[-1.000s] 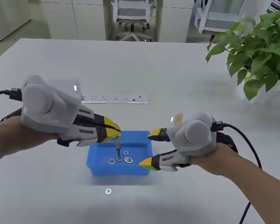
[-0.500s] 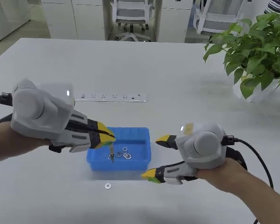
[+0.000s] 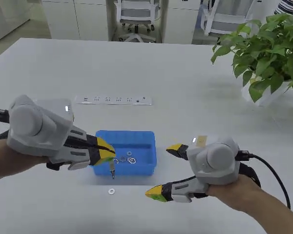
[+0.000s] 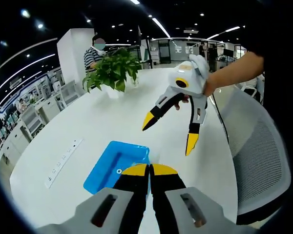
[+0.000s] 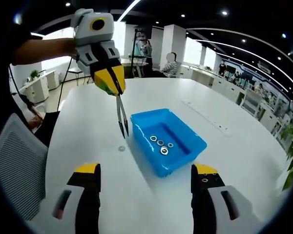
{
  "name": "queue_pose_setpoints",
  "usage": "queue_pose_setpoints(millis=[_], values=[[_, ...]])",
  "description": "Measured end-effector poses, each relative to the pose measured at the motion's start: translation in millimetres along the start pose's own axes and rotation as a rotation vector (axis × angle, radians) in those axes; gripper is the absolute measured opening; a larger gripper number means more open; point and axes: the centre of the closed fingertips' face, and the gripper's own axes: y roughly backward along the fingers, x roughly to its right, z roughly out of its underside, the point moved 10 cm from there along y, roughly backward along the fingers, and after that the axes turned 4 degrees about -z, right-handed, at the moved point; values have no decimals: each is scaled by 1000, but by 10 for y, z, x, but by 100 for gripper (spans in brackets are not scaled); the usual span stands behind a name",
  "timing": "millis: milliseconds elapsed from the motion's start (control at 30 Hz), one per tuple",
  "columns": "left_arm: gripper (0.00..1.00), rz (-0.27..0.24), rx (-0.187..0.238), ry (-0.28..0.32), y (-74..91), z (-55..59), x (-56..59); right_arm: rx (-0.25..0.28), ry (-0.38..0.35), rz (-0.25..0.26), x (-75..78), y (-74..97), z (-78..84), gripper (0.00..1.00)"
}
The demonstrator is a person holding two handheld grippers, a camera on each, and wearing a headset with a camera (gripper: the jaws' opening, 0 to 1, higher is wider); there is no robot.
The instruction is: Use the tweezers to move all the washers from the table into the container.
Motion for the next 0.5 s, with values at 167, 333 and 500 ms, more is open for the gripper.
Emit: queue_pose_setpoints(millis=[167,333,500], values=[[4,-6,-6,17,-25,68,35,4,-13,4,-27,7,22,82],[4,-9,-15,31,-43,137,48,12,-19,6,-54,8,32,87],[4,-17,-20,42,-64,201,53,23,-24,5,-81,0,38,90]])
